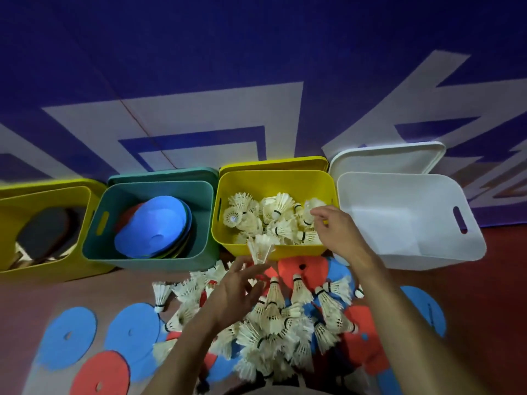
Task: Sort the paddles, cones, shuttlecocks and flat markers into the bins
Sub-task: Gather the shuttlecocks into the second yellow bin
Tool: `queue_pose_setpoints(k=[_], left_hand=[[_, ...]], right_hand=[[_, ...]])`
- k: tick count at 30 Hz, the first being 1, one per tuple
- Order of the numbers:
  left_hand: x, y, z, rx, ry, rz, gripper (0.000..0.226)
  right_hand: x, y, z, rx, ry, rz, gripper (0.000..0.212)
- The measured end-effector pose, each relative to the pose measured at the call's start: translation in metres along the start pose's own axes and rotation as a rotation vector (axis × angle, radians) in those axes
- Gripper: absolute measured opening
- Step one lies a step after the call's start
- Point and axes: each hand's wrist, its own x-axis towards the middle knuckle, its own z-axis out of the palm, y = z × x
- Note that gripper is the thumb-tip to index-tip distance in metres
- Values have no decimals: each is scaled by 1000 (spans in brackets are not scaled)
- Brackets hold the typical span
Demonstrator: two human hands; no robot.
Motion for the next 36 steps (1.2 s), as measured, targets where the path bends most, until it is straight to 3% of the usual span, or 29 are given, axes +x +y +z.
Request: queue_pose_setpoints(k=[9, 17, 25, 29, 33, 36], left_hand=[[20, 5, -17, 7, 34, 48, 39], [126, 50, -21, 235, -145, 123, 39], [208, 53, 2, 371, -241, 113, 35], [194, 51, -8, 367, -200, 183, 36], [141, 45, -9, 279, -119, 131, 30], [94, 43, 7, 157, -160, 148, 27]], right_hand=[[-80, 34, -8, 123, 73, 77, 27], [-162, 89, 0, 173, 169, 252, 28], [-174, 116, 17, 178, 143, 305, 24], [-163, 128, 28, 120, 31, 342, 28], [-140, 135, 48, 25, -81, 330, 29], [-119, 132, 65, -28, -183, 350, 31]])
